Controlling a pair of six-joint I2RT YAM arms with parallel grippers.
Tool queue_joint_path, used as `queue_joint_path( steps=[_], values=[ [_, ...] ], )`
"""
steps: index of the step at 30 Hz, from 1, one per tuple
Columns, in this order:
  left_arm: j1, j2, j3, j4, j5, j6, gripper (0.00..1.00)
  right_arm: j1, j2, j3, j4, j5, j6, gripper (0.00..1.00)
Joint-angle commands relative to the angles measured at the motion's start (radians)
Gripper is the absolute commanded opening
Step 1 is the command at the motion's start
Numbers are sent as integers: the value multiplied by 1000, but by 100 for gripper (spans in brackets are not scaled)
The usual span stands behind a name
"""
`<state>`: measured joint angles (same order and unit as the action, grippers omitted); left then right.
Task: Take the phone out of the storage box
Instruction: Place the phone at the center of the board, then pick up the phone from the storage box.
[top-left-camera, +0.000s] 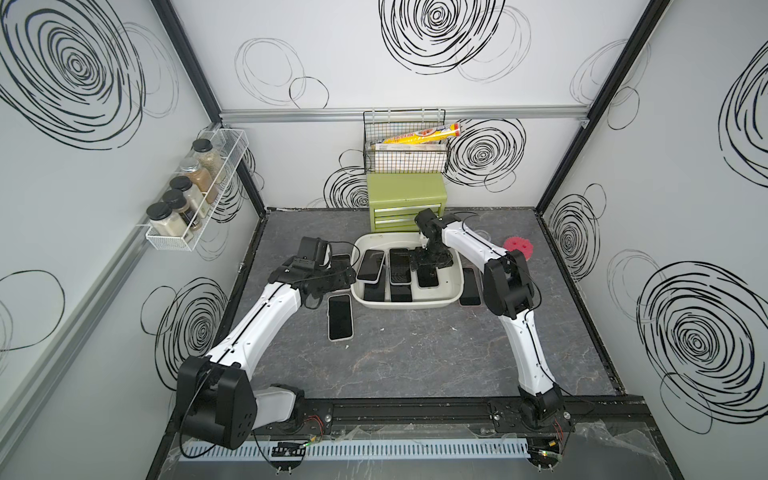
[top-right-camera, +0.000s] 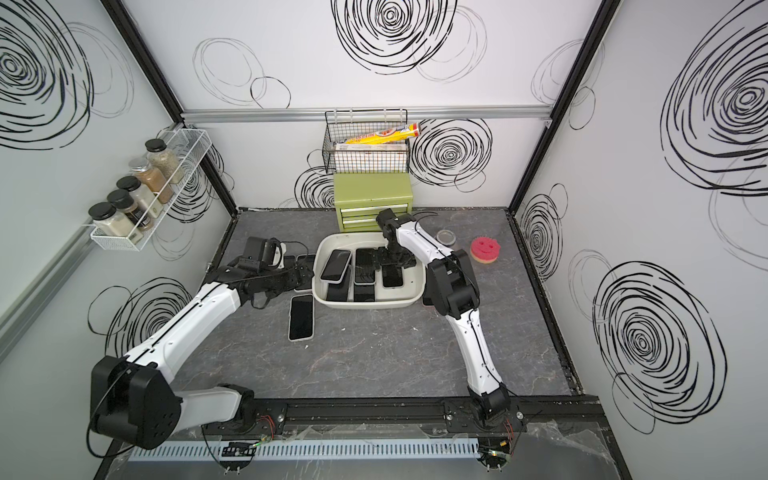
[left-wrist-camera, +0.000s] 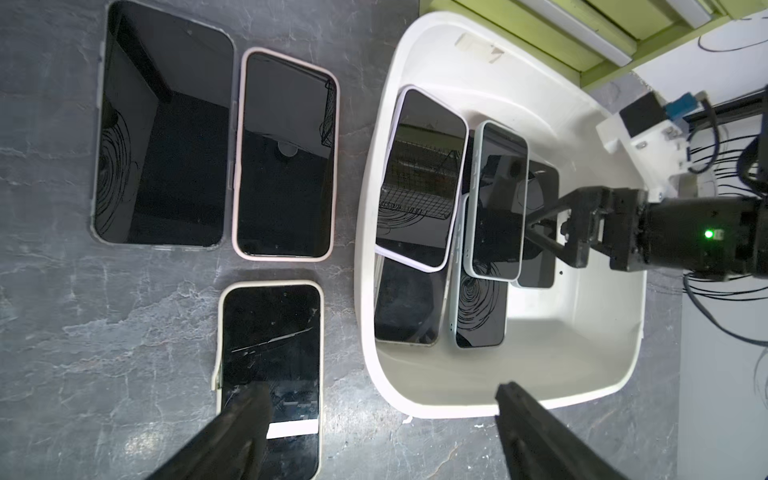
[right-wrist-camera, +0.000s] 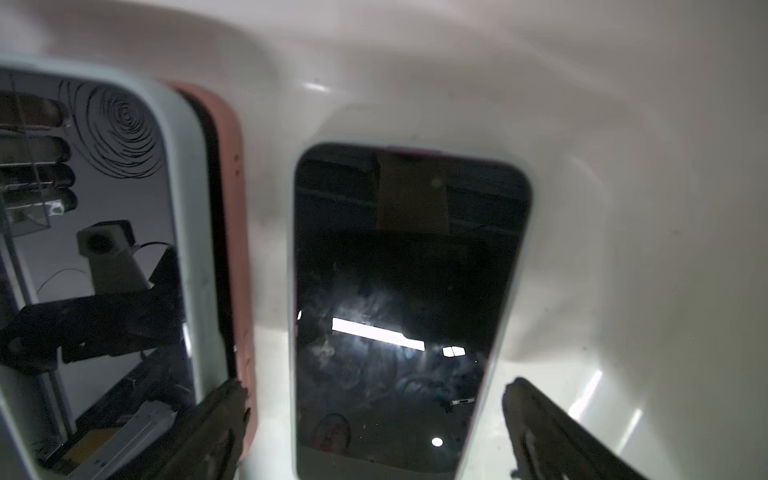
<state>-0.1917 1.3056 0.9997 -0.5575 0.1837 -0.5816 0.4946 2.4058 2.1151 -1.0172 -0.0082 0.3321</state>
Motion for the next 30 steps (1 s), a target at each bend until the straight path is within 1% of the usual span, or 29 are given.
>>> queue_joint_path(
  steps=[1, 4, 11, 20, 22, 23, 24, 27, 28, 30],
  values=[
    [2, 0, 4, -12, 5, -15, 90, 4, 15, 36, -59, 80, 2, 100],
    [2, -2, 2, -5, 9, -13, 91, 4, 19, 29, -43, 90, -2, 100],
    [1, 13, 15, 5, 19, -11, 90, 4, 78, 89, -47, 51, -11, 100],
    [3, 28, 13, 18, 23, -8, 90, 4, 134, 123, -49, 42, -11, 100],
    [2, 36, 14, 20, 27, -8, 91, 2, 147, 126, -47, 47, -7, 98],
    [2, 39, 13, 23, 32, -7, 91, 0, 156, 126, -49, 51, -3, 96],
    [2, 41, 11, 27, 37, -9, 91, -3, 167, 128, -51, 50, -2, 91],
    [-1, 35, 7, 36, 48, -8, 90, -15, 189, 119, -69, 43, 3, 74],
    [-4, 32, 5, 40, 49, -10, 91, -21, 189, 108, -66, 37, 4, 71],
    [-16, 18, 6, 51, 64, -8, 91, -31, 181, 88, -53, 34, 10, 60]
  ],
)
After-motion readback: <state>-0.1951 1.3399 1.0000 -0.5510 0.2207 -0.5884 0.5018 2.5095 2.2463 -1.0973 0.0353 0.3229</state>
